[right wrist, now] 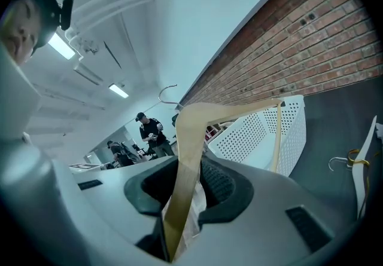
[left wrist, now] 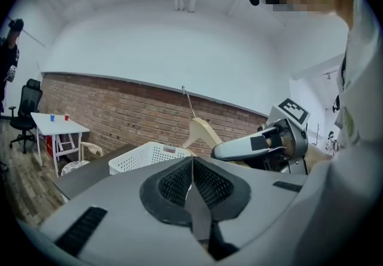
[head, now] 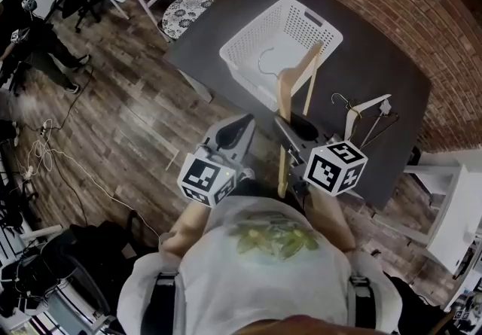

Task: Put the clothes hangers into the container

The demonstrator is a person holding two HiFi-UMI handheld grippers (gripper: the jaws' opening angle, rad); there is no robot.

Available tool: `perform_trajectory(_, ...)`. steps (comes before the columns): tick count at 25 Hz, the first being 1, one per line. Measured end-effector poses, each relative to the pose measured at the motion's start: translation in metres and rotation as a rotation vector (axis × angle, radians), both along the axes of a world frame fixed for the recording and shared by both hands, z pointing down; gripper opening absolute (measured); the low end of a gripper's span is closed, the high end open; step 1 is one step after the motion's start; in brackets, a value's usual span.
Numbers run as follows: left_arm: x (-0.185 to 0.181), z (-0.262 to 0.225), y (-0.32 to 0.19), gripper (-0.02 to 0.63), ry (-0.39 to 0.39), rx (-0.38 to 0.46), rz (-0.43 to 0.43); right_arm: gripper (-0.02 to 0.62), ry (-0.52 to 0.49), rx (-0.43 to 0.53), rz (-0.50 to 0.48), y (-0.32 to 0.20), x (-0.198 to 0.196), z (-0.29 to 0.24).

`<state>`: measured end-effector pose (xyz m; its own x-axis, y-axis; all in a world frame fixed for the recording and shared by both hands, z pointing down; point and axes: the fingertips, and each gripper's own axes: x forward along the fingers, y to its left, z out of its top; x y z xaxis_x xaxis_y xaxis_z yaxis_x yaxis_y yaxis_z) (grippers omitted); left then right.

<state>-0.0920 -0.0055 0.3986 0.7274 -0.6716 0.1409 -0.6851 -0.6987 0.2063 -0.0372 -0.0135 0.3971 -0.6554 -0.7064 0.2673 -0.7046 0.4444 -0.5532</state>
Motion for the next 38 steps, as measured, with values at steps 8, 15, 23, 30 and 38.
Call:
perform_trajectory(8, 0.0, 0.008, -0.017, 0.029, 0.006, -0.022, 0.069, 0.123, 0.032, -0.023, 0.006, -0.024, -0.011, 0.006)
perform_trajectory(15, 0.003, 0.012, -0.045, 0.029, 0.008, -0.031, 0.067, 0.123, 0.061, -0.038, -0.009, -0.053, -0.005, 0.012)
perform_trajectory(23, -0.005, 0.001, -0.09, 0.029, -0.005, 0.001, 0.016, 0.123, 0.068, -0.094, -0.044, -0.099, -0.006, 0.026)
perform_trajectory(30, -0.005, -0.001, -0.128, 0.029, -0.003, 0.011, -0.012, 0.123, 0.092, -0.119, -0.09, -0.135, -0.008, 0.035)
perform_trajectory(38, -0.001, 0.002, -0.159, 0.029, -0.006, 0.002, -0.019, 0.123, 0.088, -0.139, -0.1, -0.169, -0.005, 0.042)
